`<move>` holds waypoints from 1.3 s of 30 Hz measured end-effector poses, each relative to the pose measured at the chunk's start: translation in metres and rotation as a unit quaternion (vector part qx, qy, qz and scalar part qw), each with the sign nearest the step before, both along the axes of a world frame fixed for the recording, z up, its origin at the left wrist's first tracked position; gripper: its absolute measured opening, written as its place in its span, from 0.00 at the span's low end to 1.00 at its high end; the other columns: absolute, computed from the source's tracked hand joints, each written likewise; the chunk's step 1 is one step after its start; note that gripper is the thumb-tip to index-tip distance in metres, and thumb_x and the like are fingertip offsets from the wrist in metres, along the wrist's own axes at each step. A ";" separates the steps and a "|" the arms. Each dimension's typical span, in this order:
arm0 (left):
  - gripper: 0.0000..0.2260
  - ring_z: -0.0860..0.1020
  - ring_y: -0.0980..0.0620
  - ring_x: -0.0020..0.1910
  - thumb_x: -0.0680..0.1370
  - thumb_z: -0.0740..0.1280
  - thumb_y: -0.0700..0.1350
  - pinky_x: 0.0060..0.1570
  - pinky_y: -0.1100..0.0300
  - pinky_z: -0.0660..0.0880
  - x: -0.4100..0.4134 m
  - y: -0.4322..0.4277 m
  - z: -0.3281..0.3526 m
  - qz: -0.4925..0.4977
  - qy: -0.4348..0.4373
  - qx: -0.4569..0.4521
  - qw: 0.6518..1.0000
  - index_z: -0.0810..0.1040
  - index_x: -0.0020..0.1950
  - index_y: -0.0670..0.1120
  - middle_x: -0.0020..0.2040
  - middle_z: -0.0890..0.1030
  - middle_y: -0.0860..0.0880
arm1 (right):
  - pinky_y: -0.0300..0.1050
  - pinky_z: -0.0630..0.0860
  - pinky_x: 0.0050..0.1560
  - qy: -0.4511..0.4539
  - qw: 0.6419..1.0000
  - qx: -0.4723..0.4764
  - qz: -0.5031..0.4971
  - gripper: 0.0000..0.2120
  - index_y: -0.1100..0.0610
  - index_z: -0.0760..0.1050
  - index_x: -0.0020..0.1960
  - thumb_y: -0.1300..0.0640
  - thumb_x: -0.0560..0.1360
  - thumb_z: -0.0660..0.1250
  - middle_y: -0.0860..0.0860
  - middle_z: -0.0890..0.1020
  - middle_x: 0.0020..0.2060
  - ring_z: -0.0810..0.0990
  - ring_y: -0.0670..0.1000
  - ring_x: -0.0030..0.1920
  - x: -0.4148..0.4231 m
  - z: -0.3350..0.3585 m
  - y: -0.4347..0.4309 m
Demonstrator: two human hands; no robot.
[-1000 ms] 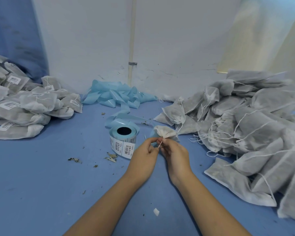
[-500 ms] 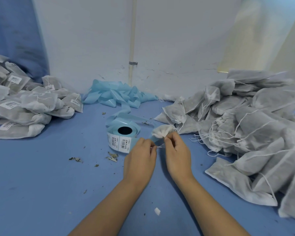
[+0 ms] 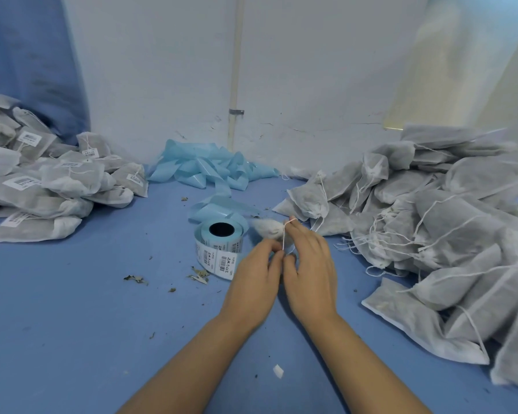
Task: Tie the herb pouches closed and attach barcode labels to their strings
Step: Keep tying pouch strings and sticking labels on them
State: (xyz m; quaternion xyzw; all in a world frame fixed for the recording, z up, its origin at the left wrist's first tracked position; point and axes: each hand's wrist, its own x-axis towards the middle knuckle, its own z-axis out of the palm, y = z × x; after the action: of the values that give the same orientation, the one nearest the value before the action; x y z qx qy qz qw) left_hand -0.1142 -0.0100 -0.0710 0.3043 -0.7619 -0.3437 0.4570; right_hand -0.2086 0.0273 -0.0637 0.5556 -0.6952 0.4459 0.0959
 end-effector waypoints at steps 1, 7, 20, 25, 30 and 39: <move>0.05 0.74 0.59 0.37 0.81 0.59 0.43 0.39 0.63 0.69 0.000 0.000 0.000 0.008 -0.009 -0.012 1.000 0.74 0.49 0.49 0.41 0.76 0.56 | 0.39 0.61 0.66 0.005 1.000 -0.005 0.000 0.26 0.56 0.72 0.68 0.69 0.72 0.62 0.46 0.73 0.68 0.67 0.49 0.68 0.000 0.000 0.000; 0.09 0.76 0.55 0.47 0.81 0.58 0.47 0.41 0.53 0.75 0.001 0.003 0.003 0.102 -0.123 -0.108 0.981 0.76 0.54 0.47 0.67 0.64 0.59 | 0.36 0.63 0.62 0.001 1.000 -0.019 -0.004 0.25 0.56 0.75 0.65 0.70 0.70 0.62 0.45 0.76 0.65 0.68 0.46 0.64 -0.003 -0.002 -0.003; 0.06 0.76 0.47 0.41 0.82 0.54 0.49 0.44 0.51 0.72 0.001 0.004 0.002 0.058 -0.127 -0.039 0.989 0.69 0.50 0.50 0.42 0.78 0.51 | 0.33 0.72 0.53 -0.288 0.952 -0.096 0.043 0.11 0.44 0.82 0.49 0.60 0.75 0.69 0.36 0.83 0.43 0.78 0.40 0.51 -0.013 -0.003 -0.006; 0.05 0.78 0.47 0.45 0.83 0.53 0.49 0.48 0.50 0.73 0.000 0.002 0.003 0.069 -0.043 0.054 0.995 0.66 0.51 0.51 0.45 0.81 0.51 | 0.29 0.74 0.45 -0.418 0.896 -0.105 0.102 0.09 0.47 0.84 0.41 0.61 0.72 0.72 0.42 0.86 0.41 0.83 0.40 0.44 -0.017 0.002 -0.006; 0.04 0.77 0.55 0.39 0.83 0.53 0.50 0.39 0.56 0.70 0.001 0.000 0.004 0.106 0.022 0.076 0.991 0.65 0.49 0.55 0.40 0.80 0.56 | 0.27 0.72 0.42 -0.391 0.905 -0.061 0.156 0.06 0.51 0.84 0.41 0.62 0.71 0.73 0.42 0.86 0.39 0.83 0.39 0.43 -0.013 0.004 -0.005; 0.05 0.75 0.59 0.38 0.82 0.55 0.51 0.33 0.64 0.66 0.004 0.000 0.004 0.155 -0.005 0.024 0.988 0.66 0.47 0.57 0.39 0.76 0.56 | 0.35 0.70 0.51 -0.193 0.971 -0.017 0.139 0.11 0.42 0.82 0.37 0.59 0.71 0.74 0.39 0.83 0.37 0.76 0.43 0.48 -0.008 0.001 -0.003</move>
State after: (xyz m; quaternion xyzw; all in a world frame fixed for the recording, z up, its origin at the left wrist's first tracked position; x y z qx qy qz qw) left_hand -0.1100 -0.0099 -0.0675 0.4311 -0.6994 -0.2858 0.4932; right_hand -0.2168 0.0243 -0.0628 0.5489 -0.6087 0.5652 -0.0937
